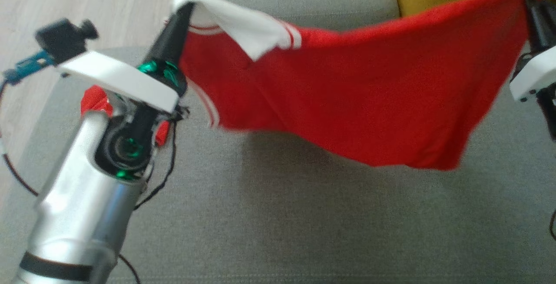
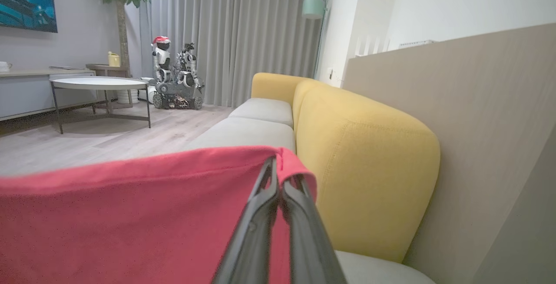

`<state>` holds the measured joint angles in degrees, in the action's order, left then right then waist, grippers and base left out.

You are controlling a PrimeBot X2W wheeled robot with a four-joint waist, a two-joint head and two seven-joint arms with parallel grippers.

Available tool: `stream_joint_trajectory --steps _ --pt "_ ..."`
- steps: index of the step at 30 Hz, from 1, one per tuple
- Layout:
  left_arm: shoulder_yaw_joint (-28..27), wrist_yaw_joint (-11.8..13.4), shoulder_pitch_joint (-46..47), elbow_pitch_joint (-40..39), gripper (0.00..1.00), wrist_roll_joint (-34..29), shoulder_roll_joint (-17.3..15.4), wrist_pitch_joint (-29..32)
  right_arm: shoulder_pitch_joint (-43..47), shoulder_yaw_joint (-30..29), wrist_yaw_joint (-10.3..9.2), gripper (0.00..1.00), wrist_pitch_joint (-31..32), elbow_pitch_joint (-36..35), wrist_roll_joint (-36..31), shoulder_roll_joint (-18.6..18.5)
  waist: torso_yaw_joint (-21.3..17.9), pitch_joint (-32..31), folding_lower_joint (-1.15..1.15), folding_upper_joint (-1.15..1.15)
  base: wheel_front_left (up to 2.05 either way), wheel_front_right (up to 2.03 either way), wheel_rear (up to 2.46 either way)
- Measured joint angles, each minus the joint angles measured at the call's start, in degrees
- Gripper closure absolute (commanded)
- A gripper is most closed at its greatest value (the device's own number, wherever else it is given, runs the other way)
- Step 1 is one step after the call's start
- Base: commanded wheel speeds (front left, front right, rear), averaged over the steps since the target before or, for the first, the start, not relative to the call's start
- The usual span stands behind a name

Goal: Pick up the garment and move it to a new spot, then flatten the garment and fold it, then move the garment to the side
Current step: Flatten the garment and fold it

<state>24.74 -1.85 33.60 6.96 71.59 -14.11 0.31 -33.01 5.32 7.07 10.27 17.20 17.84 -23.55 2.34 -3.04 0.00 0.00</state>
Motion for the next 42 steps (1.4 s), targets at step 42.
stream_joint_trajectory --steps 42 --pt "-11.57 6.5 54.52 24.46 1.0 2.09 2.35 -3.41 -51.75 -5.95 0.04 1.0 -13.17 15.53 -15.66 5.56 -1.42 30.63 0.03 -0.01 0.0 0.0 0.0"
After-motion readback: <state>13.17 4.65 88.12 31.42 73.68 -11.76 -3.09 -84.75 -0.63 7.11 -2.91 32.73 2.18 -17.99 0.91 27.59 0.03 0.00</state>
